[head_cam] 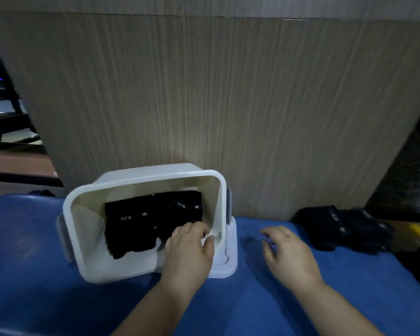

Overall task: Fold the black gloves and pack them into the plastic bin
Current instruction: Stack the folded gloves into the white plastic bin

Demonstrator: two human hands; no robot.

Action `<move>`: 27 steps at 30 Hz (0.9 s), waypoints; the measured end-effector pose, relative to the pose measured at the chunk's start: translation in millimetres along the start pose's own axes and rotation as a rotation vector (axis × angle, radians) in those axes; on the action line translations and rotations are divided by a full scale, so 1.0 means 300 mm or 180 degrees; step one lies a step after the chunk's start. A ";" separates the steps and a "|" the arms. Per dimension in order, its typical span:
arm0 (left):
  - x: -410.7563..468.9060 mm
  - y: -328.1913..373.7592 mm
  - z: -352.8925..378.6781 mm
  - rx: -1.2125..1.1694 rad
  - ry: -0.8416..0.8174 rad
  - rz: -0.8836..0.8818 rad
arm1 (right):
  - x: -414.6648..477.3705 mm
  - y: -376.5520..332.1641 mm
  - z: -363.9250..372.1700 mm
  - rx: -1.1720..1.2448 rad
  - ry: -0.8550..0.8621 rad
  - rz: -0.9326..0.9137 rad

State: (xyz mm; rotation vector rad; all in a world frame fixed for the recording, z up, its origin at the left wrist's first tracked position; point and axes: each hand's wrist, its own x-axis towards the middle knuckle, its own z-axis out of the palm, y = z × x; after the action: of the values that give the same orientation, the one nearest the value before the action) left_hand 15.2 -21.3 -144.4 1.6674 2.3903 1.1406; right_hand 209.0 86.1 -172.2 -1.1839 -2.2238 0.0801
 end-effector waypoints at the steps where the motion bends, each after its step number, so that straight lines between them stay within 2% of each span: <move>1: -0.002 0.026 0.027 -0.0125 -0.0099 -0.0005 | -0.006 0.031 -0.014 0.0007 0.0035 0.0144; 5: -0.001 0.134 0.149 -0.0538 -0.0501 0.0068 | -0.031 0.135 -0.073 -0.0047 0.0357 0.0623; 11: 0.043 0.302 0.320 -0.0610 -0.1115 -0.0061 | -0.042 0.270 -0.156 -0.0284 0.0720 0.0893; 18: 0.097 0.464 0.482 -0.0993 -0.1608 -0.0346 | -0.031 0.383 -0.178 -0.0414 0.0378 0.1171; 27: 0.182 0.578 0.604 -0.1262 -0.1676 -0.0849 | -0.021 0.404 -0.167 -0.0243 0.0352 0.1083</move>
State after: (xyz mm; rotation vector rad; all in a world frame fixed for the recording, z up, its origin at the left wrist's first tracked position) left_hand 204.1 151.9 -159.0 1.2735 1.8447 0.9098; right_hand 327.6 142.5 -173.9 -1.5609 -1.9269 0.0655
